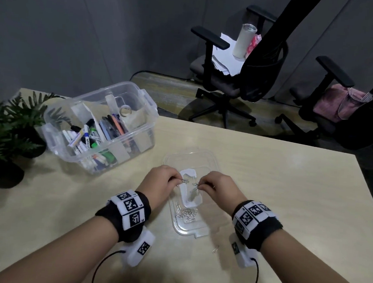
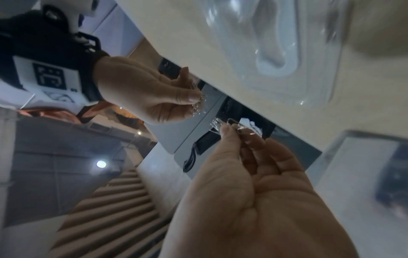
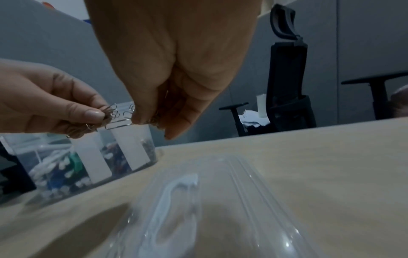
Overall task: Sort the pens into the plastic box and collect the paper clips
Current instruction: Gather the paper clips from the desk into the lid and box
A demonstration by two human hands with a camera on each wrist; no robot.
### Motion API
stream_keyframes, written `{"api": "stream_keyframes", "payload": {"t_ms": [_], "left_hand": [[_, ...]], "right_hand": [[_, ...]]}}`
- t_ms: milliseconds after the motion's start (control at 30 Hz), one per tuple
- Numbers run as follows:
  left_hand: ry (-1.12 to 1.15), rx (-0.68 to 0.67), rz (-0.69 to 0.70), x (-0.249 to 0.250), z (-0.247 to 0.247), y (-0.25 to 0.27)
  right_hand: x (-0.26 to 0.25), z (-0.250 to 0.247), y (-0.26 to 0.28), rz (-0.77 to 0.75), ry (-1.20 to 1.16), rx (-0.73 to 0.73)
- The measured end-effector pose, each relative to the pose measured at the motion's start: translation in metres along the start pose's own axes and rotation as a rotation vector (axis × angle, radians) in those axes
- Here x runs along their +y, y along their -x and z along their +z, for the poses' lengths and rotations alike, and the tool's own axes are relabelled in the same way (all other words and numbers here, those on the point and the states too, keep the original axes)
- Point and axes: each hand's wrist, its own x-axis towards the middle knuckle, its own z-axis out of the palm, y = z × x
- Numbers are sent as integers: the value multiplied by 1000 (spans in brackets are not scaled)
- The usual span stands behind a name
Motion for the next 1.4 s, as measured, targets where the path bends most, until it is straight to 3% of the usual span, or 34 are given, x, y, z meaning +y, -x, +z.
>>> {"api": "stream_keyframes", "payload": {"t_ms": [200, 433, 533, 633, 767, 900, 1067, 1267, 1400], "left_hand": [[-2, 192, 26, 9, -81, -14], [-77, 318, -55, -25, -140, -59], [-107, 295, -95, -44, -139, -76], [-183, 190, -181, -61, -129, -87], [-160, 167, -156, -76, -125, -91], [-140, 194, -127, -83, -127, -90], [-164, 222, -90, -66, -130, -81], [13, 198, 90, -30, -116, -59], [50, 100, 122, -14, -87, -40]], "right_hand": [[-44, -31, -43, -121, 30, 95], [-99, -39, -120, -231, 80, 201], [-114, -30, -153, -234, 80, 250], [-126, -17, -181, -192, 77, 243], [-135, -4, -206, -57, 107, 155], [-138, -3, -211, -15, 147, 68], [-129, -11, -203, -49, 98, 150], [-108, -29, -168, -107, 2, 266], [-72, -33, -124, -33, 6, 313]]}}
